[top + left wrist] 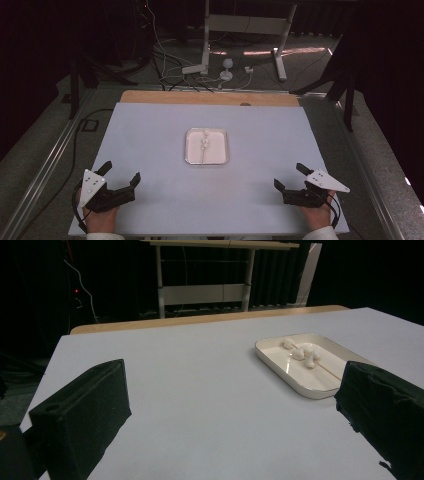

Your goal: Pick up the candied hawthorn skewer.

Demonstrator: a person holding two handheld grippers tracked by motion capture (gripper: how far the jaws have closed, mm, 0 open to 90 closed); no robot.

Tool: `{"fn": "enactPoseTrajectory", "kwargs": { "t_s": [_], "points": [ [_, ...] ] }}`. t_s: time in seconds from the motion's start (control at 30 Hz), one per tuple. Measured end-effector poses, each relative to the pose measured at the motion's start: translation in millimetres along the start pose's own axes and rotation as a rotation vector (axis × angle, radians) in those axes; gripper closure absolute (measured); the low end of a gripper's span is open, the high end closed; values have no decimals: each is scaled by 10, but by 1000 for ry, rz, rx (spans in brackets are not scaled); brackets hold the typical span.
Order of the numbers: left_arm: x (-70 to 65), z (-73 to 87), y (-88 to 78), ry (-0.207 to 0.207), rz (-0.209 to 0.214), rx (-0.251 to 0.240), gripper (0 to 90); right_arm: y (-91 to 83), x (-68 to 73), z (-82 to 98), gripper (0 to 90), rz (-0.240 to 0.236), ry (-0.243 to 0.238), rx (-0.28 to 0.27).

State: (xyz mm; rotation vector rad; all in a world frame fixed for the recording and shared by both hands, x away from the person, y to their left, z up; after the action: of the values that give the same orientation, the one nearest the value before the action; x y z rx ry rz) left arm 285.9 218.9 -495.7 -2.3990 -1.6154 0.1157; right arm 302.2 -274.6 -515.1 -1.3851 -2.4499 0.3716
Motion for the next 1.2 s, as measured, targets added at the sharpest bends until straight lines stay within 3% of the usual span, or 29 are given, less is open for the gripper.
{"fn": "enactPoseTrajectory", "kwargs": {
  "t_s": [0.37,0.6,0.83,1.2],
  "points": [
    [19,23,1,-17,-13,14,12,3,-27,-3,1,13,9,-3],
    [-5,-106,21,-29,2,22,12,0,-76,3,0,23,25,-5],
    [-74,-224,93,5,22,35,12,-13,-100,-3,1,29,35,-11],
    [-130,-350,283,19,59,57,12,-6,-101,4,0,28,38,-8]
  ]
}}
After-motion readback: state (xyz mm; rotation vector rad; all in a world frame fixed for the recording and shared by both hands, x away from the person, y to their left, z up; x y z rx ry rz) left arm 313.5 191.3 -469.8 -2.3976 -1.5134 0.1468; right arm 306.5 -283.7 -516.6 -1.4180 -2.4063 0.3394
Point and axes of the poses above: each handheld gripper's, and its own axes: y roughly forward along the jaws, z roughly out of its underside, x roughly to its left, the point moved 8 cm from there along y, roughly forward along the jaws, and after that the axes turned 7 degrees about y, right-handed, at the moved point
